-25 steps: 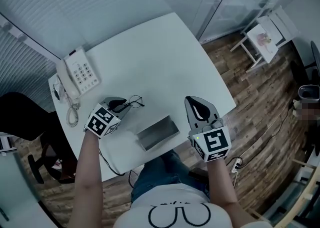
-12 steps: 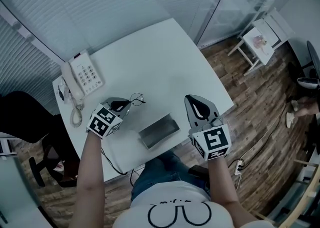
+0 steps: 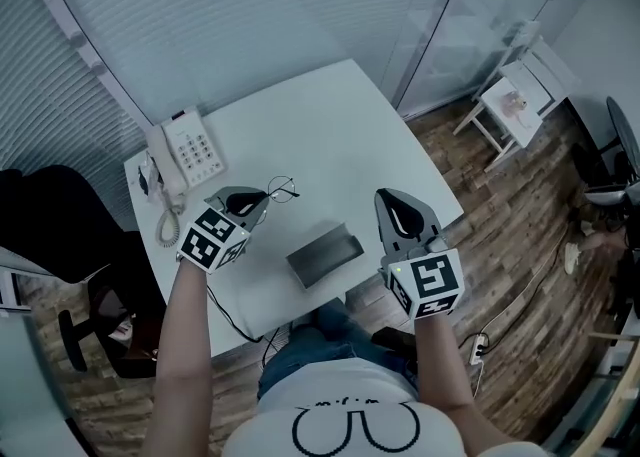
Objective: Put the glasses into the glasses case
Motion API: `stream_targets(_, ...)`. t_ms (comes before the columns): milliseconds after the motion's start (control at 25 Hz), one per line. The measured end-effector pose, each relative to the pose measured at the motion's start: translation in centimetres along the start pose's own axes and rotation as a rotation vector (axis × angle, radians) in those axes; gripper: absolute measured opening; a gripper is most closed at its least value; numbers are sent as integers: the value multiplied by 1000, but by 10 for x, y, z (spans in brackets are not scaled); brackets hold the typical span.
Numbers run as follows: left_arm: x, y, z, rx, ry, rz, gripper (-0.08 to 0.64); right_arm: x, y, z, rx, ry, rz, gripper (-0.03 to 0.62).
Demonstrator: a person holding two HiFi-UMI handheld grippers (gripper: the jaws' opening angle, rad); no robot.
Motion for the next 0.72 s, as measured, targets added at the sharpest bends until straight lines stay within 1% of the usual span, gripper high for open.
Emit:
stream_targets(80, -11, 4, -3, 14, 14, -10, 21, -9, -5, -1, 12, -1, 37, 12)
stream_targets(200, -25, 13, -9, 34, 40, -17, 21, -24, -10, 3, 62, -9, 111, 12)
stream_targets(280, -33, 21, -14, 47, 56, -13, 21, -34, -15, 5, 90, -8, 141, 12)
stream_targets(520, -44, 43, -31, 71, 88, -5, 21, -61, -21, 7, 109, 11, 166, 12)
stream_targets(720, -47, 65, -45, 97, 103, -11, 21, -81, -13, 6, 114, 43, 171, 12)
Point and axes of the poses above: the fingertips, and each gripper's own axes: x forward along the fingers, y to its right, z out of its underside, the point moved 3 cm from there along -x, backward along the fingers, and after that the axes turned 9 degrees about -z, right-handed, at the moved point
